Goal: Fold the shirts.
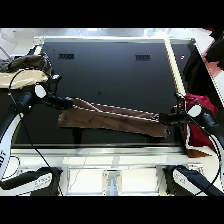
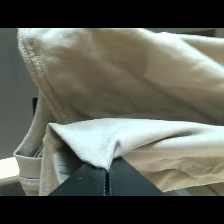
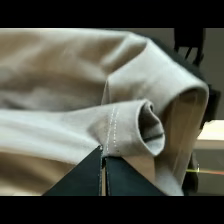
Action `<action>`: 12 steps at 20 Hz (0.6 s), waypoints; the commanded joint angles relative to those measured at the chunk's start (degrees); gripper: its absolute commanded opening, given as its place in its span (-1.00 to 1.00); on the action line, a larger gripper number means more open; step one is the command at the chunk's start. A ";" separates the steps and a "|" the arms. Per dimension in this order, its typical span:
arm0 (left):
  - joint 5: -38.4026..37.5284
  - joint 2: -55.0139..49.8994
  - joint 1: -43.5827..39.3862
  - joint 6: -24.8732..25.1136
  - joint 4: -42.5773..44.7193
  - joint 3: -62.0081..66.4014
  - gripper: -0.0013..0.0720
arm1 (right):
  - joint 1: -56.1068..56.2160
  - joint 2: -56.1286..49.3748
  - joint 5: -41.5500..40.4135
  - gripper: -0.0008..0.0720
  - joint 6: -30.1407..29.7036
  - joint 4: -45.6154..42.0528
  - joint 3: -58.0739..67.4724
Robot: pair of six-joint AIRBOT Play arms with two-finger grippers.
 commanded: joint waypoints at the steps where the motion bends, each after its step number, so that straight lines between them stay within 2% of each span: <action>1: 0.37 -0.85 -0.09 0.00 1.95 0.13 -0.94 | 0.70 -1.64 -4.09 -0.94 1.92 -1.66 0.04; 4: 0.42 -0.81 -0.09 0.00 1.44 0.13 -0.89 | 0.70 -1.64 -2.84 -0.92 1.90 -0.83 0.17; 5: 0.59 -0.72 -0.09 0.00 1.22 0.20 -0.55 | 0.68 -1.49 -0.92 -0.79 1.90 -0.83 0.68; 6: 0.85 -0.55 -0.09 0.02 1.27 0.61 0.19 | 0.68 -1.03 1.75 -0.45 1.88 -0.90 1.62; 7: 1.11 -0.22 -0.04 0.02 1.27 1.44 0.69 | 0.68 -0.20 5.16 0.03 1.64 -1.44 3.23; 8: 1.95 0.37 0.00 0.02 1.27 2.73 0.74 | 0.66 1.18 9.05 0.15 1.55 -2.75 5.42; 10: 4.74 1.97 -0.02 0.02 1.05 6.21 0.74 | 0.63 6.38 14.16 0.15 1.38 -6.88 10.45; 12: 8.85 3.93 -0.09 0.04 -3.48 9.86 0.74 | 0.61 13.55 14.84 0.15 1.53 -11.17 14.56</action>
